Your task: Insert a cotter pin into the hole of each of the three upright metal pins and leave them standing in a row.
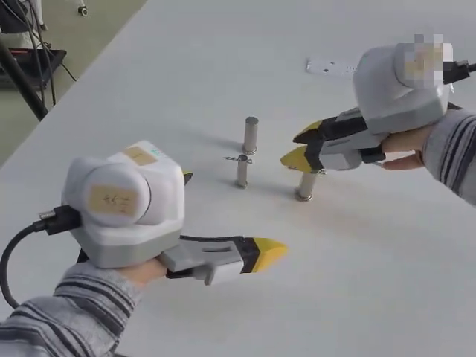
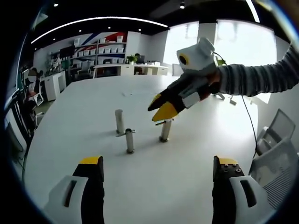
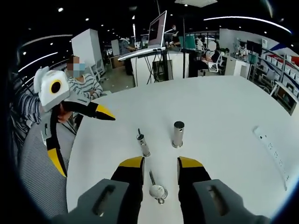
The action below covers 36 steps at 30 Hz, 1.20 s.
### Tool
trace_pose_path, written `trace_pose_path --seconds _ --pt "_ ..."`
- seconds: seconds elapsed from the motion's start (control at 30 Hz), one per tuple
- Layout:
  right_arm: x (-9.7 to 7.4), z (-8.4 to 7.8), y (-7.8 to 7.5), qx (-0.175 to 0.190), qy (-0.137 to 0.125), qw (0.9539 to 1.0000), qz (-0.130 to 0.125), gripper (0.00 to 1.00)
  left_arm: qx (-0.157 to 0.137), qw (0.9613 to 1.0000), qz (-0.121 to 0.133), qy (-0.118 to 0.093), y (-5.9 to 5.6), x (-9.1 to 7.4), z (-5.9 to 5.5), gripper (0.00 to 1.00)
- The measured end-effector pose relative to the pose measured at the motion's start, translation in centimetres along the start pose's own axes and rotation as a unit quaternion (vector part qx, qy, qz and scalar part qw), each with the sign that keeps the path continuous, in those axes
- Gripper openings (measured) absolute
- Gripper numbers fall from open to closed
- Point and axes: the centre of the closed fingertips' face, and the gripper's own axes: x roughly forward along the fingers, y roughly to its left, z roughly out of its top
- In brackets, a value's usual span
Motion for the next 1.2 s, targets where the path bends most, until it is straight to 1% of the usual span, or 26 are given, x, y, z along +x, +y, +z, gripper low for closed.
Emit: trace_pose_path --seconds 0.07,0.1,0.17,0.2,0.27,0.33,0.43,0.57,0.67,0.87,1.03,1.13,1.2 --pt "0.3 0.6 -0.3 0.009 -0.012 0.9999 -0.008 0.24 0.001 1.0 0.0 0.0 -0.1 -0.1 0.0 0.96" --pt "0.7 1.0 -0.8 0.02 -0.017 0.9994 -0.022 0.24 0.002 1.0 -0.001 0.001 -0.2 -0.1 -0.1 0.96" --pt "1.2 1.3 -1.2 0.024 -0.02 0.9991 -0.029 0.25 0.002 1.0 -0.004 0.002 -0.3 -0.1 -0.2 0.96" --pt "1.6 1.3 -1.5 0.037 -0.015 0.9985 -0.037 0.26 0.002 1.0 -0.005 0.001 -0.4 -0.1 -0.3 0.96" --pt "2.3 1.8 -1.8 0.046 -0.026 0.9977 -0.042 0.26 -0.002 1.0 -0.006 0.003 -0.4 0.0 -0.4 0.96" --pt "3.0 1.7 -2.0 0.066 -0.024 0.9964 -0.047 0.26 -0.003 1.0 -0.007 0.004 -0.5 0.1 -0.5 0.95" --pt "4.1 1.6 -2.1 0.078 -0.025 0.9955 -0.047 0.26 -0.002 0.9999 -0.01 0.001 -0.6 0.1 -0.3 0.95" --pt "5.0 1.6 -2.1 0.075 -0.022 0.9957 -0.051 0.26 -0.001 0.9999 -0.014 0.001 -0.9 0.2 -0.3 0.95" --pt "5.7 1.6 -2.3 0.076 -0.02 0.9955 -0.053 0.26 -0.002 0.9999 -0.016 0.004 -1.0 0.3 -0.5 0.95" --pt "6.7 1.3 -2.6 0.079 -0.015 0.9951 -0.058 0.23 -0.005 0.9998 -0.016 0.007 -1.1 0.2 -0.8 0.94" --pt "7.3 1.3 -2.5 0.071 -0.009 0.9956 -0.061 0.17 -0.01 0.9998 -0.012 0.009 -0.7 0.1 -1.1 0.94" --pt "7.9 1.2 -3.3 0.072 -0.006 0.9952 -0.066 0.14 -0.014 0.9998 -0.012 0.009 -0.6 0.1 -1.1 0.93" --pt "8.0 1.1 -3.2 0.073 -0.004 0.9952 -0.064 0.11 -0.013 0.9998 -0.012 0.008 -0.6 0.0 -1.1 0.93"
